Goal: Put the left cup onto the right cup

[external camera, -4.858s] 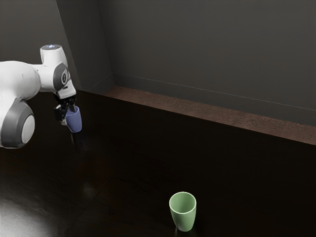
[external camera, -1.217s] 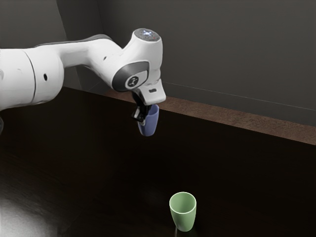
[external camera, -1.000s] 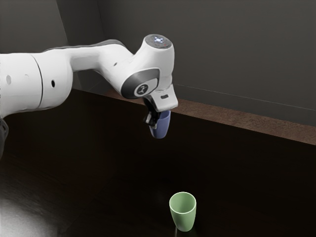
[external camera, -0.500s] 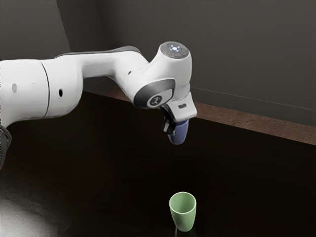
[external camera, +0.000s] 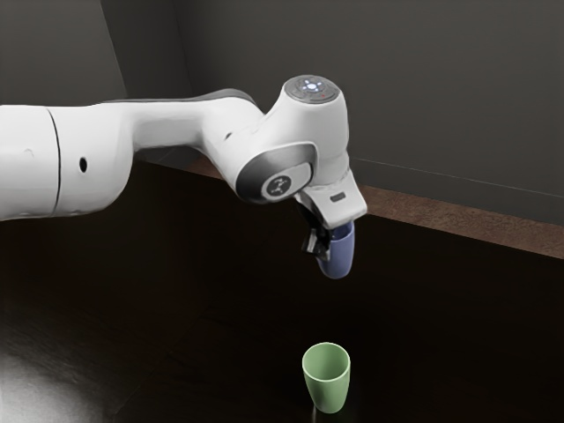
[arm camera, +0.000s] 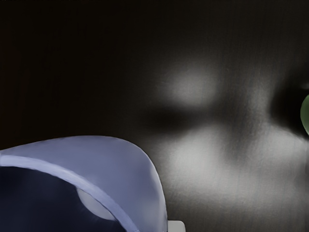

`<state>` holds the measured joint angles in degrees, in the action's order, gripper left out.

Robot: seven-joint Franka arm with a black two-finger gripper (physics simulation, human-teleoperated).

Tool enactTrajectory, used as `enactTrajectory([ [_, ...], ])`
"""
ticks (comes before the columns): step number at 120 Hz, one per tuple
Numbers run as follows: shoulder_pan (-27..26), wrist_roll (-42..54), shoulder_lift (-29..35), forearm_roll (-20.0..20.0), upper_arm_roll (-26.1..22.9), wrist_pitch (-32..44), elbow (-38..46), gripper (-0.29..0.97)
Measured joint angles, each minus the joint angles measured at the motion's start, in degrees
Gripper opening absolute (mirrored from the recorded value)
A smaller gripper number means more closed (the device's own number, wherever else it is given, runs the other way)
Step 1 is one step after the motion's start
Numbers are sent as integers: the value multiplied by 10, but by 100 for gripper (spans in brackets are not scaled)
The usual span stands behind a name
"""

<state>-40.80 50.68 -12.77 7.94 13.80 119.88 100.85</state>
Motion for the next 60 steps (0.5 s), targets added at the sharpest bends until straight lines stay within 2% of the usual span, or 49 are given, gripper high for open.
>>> enactTrajectory([
  [60, -7, -81, 27, 3, -33, -20, 43, -10],
])
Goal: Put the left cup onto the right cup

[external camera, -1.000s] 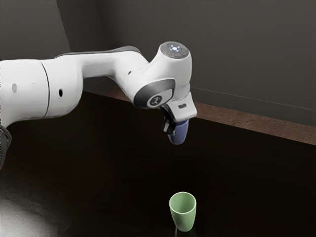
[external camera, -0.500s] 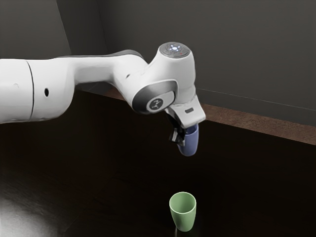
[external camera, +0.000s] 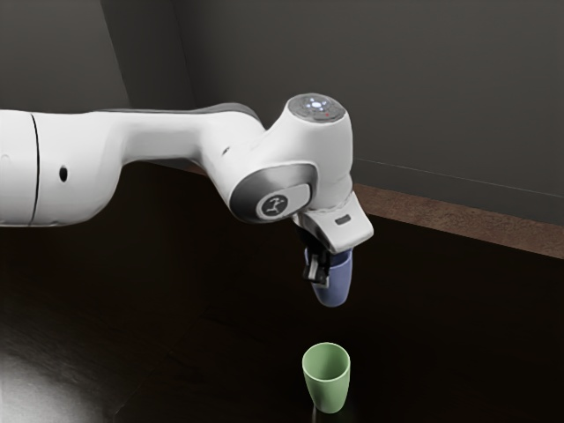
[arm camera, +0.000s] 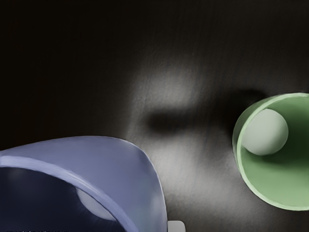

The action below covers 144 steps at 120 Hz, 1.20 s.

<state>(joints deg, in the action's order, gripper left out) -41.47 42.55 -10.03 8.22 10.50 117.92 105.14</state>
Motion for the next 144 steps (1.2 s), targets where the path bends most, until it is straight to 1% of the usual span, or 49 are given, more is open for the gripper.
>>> enactTrajectory([
  [52, -31, -46, 11, 0, -6, -8, 3, -10],
  [83, -54, -77, 34, -4, -7, -16, 40, -10],
  [107, -59, -103, 43, -5, -7, -18, 68, -10],
  [144, -78, -134, 46, -1, -7, -26, 68, -10],
])
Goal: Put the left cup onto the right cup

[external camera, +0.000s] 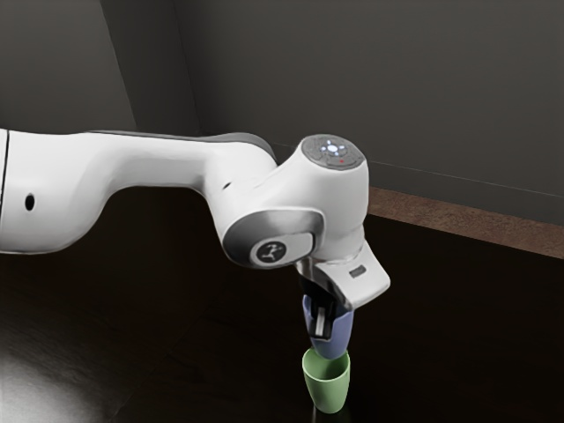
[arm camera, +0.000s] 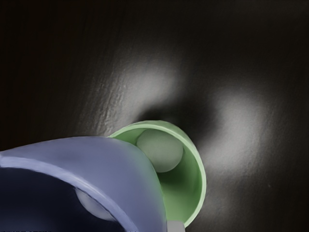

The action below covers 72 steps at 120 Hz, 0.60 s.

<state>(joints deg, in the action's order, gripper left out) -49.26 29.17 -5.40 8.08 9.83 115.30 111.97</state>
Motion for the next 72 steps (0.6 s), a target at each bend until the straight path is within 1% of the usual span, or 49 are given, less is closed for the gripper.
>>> enactTrajectory([
  [22, -6, -12, -1, 3, 0, -4, -5, -10],
  [72, -7, -35, -1, -4, 0, -17, 0, -10],
])
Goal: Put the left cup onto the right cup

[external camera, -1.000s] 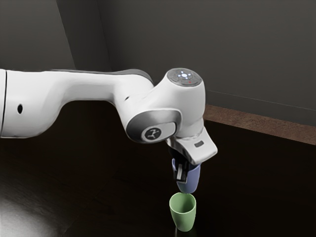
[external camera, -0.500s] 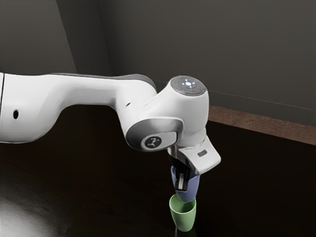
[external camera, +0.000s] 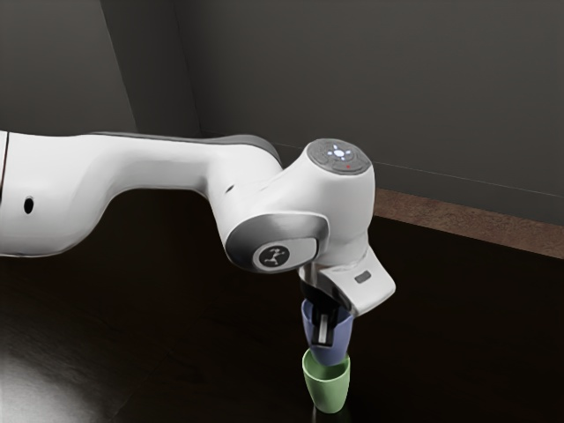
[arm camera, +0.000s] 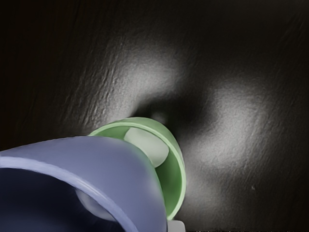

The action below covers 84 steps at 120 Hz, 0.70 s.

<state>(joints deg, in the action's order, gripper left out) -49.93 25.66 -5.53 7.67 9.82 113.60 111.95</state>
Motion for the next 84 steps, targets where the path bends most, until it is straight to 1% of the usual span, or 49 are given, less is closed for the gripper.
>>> enactTrajectory([
  [40, 0, -15, -2, -2, 0, -11, 10, -10],
  [84, 3, -20, -21, 2, 0, -10, 3, -10],
])
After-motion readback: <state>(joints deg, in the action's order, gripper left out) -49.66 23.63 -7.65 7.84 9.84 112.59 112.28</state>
